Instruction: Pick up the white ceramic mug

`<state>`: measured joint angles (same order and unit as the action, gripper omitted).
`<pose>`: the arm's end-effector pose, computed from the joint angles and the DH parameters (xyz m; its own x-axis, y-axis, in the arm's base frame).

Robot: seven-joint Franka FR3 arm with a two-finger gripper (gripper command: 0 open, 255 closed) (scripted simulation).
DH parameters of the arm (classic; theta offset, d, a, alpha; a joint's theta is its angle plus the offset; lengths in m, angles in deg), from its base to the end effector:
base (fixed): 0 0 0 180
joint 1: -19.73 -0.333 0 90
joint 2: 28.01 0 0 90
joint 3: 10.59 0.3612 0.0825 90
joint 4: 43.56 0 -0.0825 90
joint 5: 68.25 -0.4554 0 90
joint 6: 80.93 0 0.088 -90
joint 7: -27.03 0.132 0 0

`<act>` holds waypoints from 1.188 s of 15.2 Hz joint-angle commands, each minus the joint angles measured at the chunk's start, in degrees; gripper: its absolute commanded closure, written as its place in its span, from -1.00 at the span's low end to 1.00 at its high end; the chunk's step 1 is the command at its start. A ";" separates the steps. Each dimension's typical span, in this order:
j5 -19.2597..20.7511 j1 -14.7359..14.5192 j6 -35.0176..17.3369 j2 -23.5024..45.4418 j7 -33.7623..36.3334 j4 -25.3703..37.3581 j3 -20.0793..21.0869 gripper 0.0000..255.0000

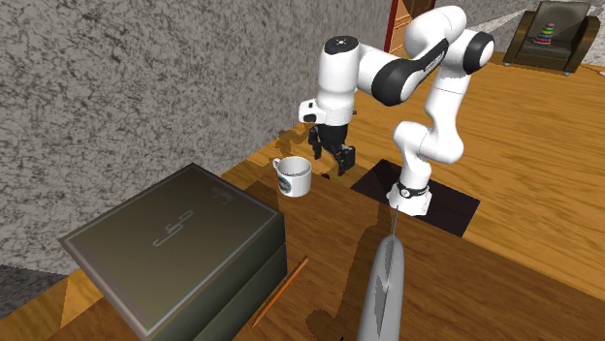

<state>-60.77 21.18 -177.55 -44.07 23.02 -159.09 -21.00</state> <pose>0.5087 -0.1314 0.5708 0.9919 -0.1120 -0.0596 -0.1074 -0.9914 0.0746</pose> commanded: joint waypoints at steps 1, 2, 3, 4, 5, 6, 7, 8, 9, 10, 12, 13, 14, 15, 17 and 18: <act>-1.01 0.19 -1.22 4.04 -2.08 3.77 -1.23 -1.00; -1.63 0.33 -1.59 6.02 -3.12 5.80 -1.79 -1.00; -2.31 0.49 -1.88 8.02 -4.17 7.92 -2.33 -1.00; -3.06 0.67 -2.09 10.06 -5.23 10.13 -2.85 -1.00; -3.38 0.79 -2.16 10.89 -5.66 11.05 -3.01 -1.00; -3.36 0.82 -2.93 10.85 -5.62 10.23 -3.00 -1.00; -3.34 0.84 -3.70 10.83 -5.58 9.44 -3.00 -1.00; -3.33 0.85 -4.47 10.81 -5.54 8.65 -3.01 -1.00; -3.32 0.85 -5.24 10.81 -5.51 7.88 -3.02 -1.00; -3.31 0.86 -6.01 10.83 -5.47 7.13 -3.03 -1.00; -3.29 0.89 -7.98 10.92 -5.39 5.25 -3.07 -1.00; -3.29 0.89 -7.98 10.91 -5.39 5.24 -3.07 -1.00; -3.29 0.89 -7.98 10.92 -5.39 5.25 -3.07 -1.00; -3.28 0.85 -8.09 10.88 -5.28 5.09 -3.02 1.00; -3.27 0.84 -8.08 10.82 -5.26 5.04 -3.01 1.00; -3.27 0.84 -8.10 10.83 -5.27 5.03 -3.01 1.00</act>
<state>-64.03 22.03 -185.62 -33.25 17.75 -154.02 -24.02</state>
